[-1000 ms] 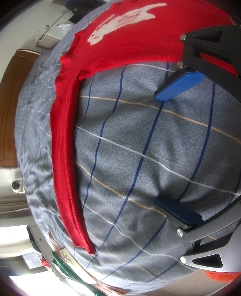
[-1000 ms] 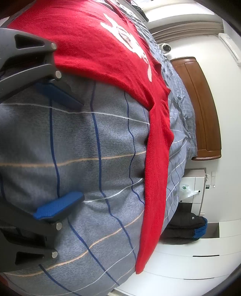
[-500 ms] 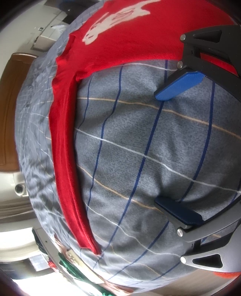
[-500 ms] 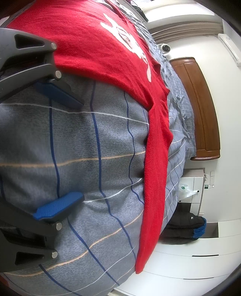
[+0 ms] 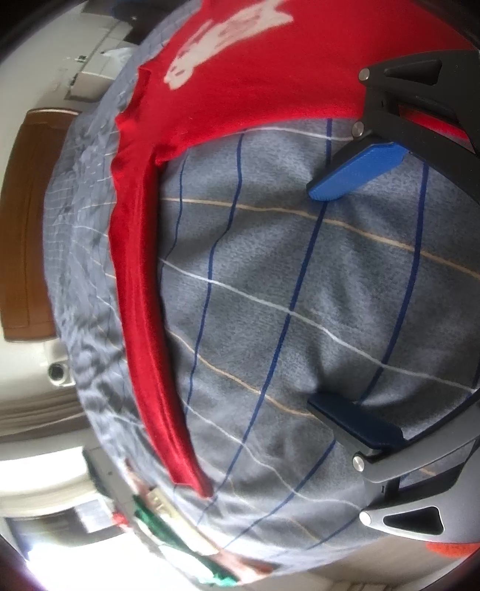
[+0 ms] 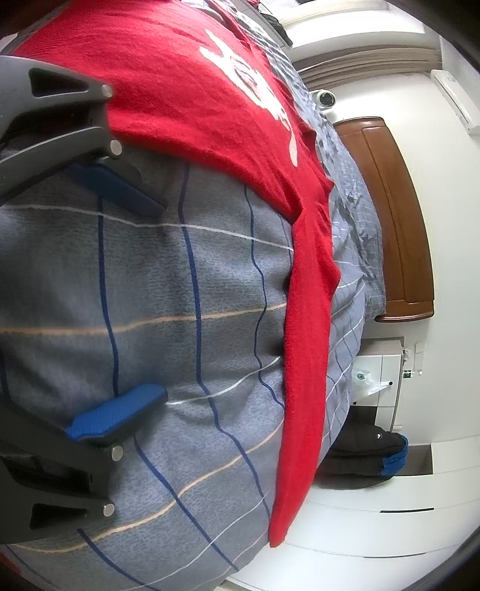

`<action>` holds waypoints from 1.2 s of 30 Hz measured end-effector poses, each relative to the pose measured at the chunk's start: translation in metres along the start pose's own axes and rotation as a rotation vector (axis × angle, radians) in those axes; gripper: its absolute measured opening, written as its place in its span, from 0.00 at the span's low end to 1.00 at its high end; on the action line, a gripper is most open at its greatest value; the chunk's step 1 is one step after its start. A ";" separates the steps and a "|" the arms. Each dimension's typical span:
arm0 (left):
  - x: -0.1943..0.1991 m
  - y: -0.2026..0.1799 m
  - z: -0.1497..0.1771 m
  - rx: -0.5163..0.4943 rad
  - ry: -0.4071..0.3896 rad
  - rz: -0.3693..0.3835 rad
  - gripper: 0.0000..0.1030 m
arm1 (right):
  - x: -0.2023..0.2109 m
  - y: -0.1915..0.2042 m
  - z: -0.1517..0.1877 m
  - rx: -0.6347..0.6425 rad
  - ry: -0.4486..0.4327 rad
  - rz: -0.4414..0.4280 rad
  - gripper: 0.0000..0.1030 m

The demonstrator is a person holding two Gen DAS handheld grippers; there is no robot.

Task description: Fold small clothes

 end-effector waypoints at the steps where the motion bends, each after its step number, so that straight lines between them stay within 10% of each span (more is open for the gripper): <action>1: 0.003 0.005 -0.002 0.016 0.023 0.034 0.99 | 0.000 0.000 0.000 0.002 0.000 0.000 0.89; 7: 0.058 0.025 0.023 0.085 0.108 0.297 0.99 | 0.030 0.000 -0.028 0.034 0.066 -0.093 0.89; 14: 0.074 -0.012 0.083 -0.049 0.261 0.396 0.95 | 0.089 0.050 -0.020 0.207 0.180 -0.383 0.89; 20: 0.068 -0.041 0.102 -0.160 0.326 0.388 0.58 | 0.066 0.077 0.022 0.064 0.372 -0.532 0.70; 23: 0.063 -0.053 0.107 -0.207 0.339 0.374 0.03 | 0.055 0.087 0.035 0.036 0.442 -0.555 0.17; 24: 0.064 -0.053 0.107 -0.197 0.343 0.378 0.02 | 0.053 0.088 0.038 0.041 0.453 -0.548 0.04; 34: 0.057 -0.065 0.114 -0.275 0.318 0.293 0.07 | 0.045 0.076 0.057 -0.026 0.497 -0.447 0.03; 36: 0.066 -0.063 0.112 -0.260 0.321 0.305 0.36 | 0.048 0.074 0.055 -0.035 0.490 -0.461 0.04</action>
Point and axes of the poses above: each gripper's, at about its wrist camera, not at the fingertips, and x roughly against the way its jaws point, y to its left, z to its underside, the point moved 4 cm from there along -x, roughly the way its jaws point, and after that the axes turned 11 degrees about x, right-handed, at the moved point
